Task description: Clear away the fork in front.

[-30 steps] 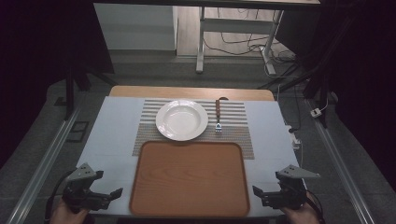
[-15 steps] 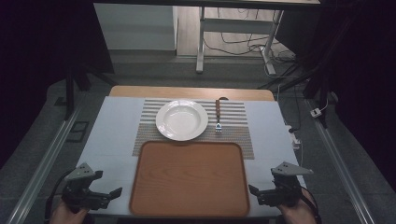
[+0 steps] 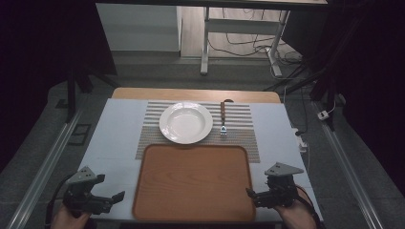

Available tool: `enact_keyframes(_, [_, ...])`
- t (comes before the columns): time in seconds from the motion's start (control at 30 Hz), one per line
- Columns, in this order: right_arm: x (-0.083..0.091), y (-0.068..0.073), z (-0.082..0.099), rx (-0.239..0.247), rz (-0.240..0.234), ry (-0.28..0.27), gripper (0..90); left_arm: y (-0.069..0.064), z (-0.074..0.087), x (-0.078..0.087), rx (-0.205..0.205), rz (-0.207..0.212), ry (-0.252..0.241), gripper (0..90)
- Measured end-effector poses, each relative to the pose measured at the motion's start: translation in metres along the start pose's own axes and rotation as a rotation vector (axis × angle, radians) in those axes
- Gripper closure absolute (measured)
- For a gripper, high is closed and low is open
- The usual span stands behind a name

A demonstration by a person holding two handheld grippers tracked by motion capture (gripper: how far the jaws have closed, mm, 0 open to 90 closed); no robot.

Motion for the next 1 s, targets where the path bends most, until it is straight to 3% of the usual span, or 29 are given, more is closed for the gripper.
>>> enact_keyframes(0.17, [-0.009, 0.004, -0.001, 0.034, 0.002, 0.043, 1.3, 0.0, 0.0, 0.0, 0.002, 0.001, 0.001, 0.0])
enact_keyframes(0.47, [-0.03, 0.012, -0.009, 0.162, 0.029, 0.129, 0.3, 0.001, 0.0, 0.0, 0.005, 0.0, 0.003, 0.0])
enact_keyframes(1.0, [-0.062, 0.016, -0.024, 0.404, 0.151, 0.245, 0.0, 0.001, 0.0, -0.001, 0.005, 0.003, 0.006, 0.0])
Point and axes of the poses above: each handheld gripper's, and its own axes: x roughly backward along the jaws, z roughly out of its underside, y roughly to its left, the point moved 8 cm from there along -x, roughly forward along the jaws, and after that the axes turned 13 degrees about -z, right-handed, at the moved point
